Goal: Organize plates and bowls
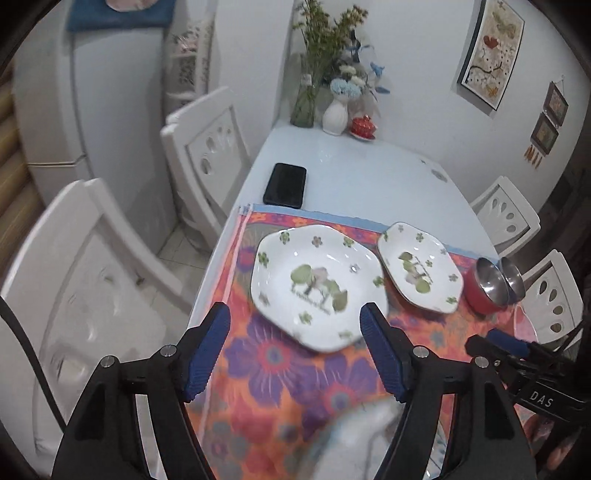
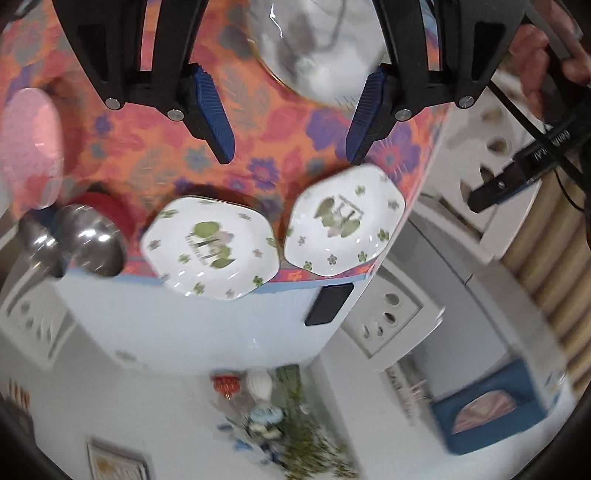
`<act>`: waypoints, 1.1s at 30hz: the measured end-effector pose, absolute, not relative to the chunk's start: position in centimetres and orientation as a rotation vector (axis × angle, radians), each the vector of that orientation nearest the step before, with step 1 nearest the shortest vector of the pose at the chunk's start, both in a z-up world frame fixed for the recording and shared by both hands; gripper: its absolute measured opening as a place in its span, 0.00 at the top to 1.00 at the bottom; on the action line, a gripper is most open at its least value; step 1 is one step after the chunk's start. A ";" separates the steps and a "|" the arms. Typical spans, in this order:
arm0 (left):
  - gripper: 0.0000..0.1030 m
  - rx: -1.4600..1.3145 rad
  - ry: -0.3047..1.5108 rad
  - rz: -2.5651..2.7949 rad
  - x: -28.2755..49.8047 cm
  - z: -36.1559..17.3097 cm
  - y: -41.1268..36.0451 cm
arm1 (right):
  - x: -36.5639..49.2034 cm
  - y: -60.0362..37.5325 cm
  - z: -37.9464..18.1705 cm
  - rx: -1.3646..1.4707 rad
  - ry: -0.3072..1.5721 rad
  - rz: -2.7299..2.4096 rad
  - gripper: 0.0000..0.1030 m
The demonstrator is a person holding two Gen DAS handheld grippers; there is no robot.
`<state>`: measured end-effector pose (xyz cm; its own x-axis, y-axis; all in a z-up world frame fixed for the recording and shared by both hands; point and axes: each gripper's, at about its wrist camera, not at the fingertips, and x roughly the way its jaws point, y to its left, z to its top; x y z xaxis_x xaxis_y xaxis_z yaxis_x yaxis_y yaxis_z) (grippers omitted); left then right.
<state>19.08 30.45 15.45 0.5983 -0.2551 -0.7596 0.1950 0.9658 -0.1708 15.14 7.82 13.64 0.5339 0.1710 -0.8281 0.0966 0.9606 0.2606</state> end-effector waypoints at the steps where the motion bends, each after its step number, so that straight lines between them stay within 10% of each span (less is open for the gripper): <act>1: 0.33 -0.068 0.902 -0.269 20.2 15.0 30.6 | 16.4 8.0 12.9 0.311 1.026 0.030 0.41; 20: 0.68 -0.088 1.105 -0.412 33.8 4.4 30.9 | 27.1 10.6 2.8 0.399 1.212 -0.032 0.51; 33: 0.68 -0.077 1.119 -0.528 35.2 2.4 29.5 | 29.0 11.3 1.0 0.302 1.224 0.016 0.66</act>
<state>35.25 29.50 2.37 0.3279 -0.4403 -0.8359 0.3649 0.8751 -0.3178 28.95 11.28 0.96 0.3446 0.1736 -0.9226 0.1494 0.9601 0.2365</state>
